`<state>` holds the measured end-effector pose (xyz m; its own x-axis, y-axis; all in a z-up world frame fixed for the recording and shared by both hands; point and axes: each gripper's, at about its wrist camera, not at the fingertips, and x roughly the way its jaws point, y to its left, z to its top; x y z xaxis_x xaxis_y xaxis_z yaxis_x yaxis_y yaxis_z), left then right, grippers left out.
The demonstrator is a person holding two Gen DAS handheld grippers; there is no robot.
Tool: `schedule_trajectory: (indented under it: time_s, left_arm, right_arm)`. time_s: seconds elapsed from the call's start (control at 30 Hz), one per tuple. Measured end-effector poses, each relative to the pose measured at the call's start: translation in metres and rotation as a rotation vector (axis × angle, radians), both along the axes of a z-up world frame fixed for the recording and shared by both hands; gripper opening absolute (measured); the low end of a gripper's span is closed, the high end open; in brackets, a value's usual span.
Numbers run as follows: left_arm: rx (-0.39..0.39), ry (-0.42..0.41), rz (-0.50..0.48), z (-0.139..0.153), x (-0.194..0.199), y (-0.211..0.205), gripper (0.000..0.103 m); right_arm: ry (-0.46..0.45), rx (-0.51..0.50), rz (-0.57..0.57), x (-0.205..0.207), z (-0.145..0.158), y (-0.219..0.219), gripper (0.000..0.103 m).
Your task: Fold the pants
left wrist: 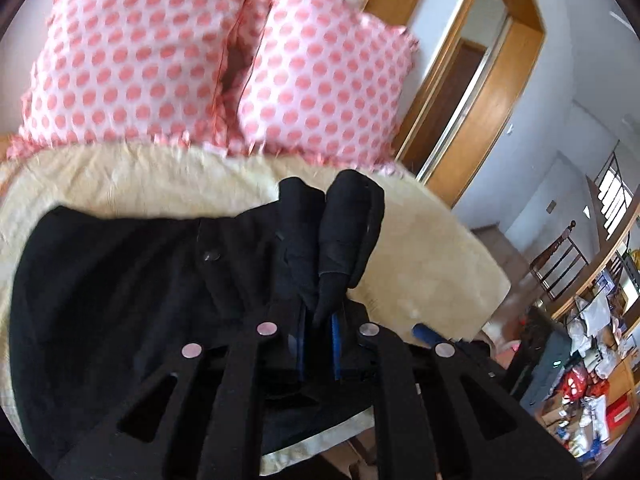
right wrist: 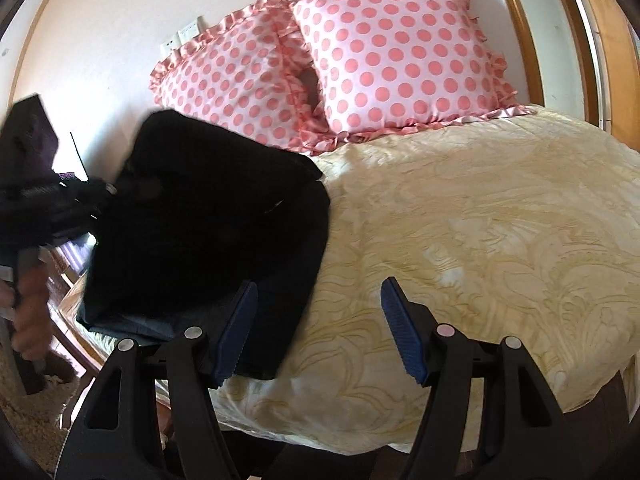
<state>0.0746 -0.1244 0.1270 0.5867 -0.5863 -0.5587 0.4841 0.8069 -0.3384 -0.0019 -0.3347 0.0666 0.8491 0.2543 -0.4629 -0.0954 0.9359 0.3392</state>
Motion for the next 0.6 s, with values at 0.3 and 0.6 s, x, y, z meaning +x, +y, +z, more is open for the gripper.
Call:
schedule_trajectory:
  time_s: [0.3,0.6]
  left_arm:
    - [0.123,0.046,-0.088,-0.054,-0.013,-0.043,0.011]
    - [0.092,-0.122,-0.087,-0.021,-0.050,-0.005,0.079]
  right_arm:
    - [0.005,-0.029,-0.084,-0.007,0.002,-0.019,0.066]
    - [-0.105,-0.074,-0.109,-0.012,0.040,-0.020,0.066]
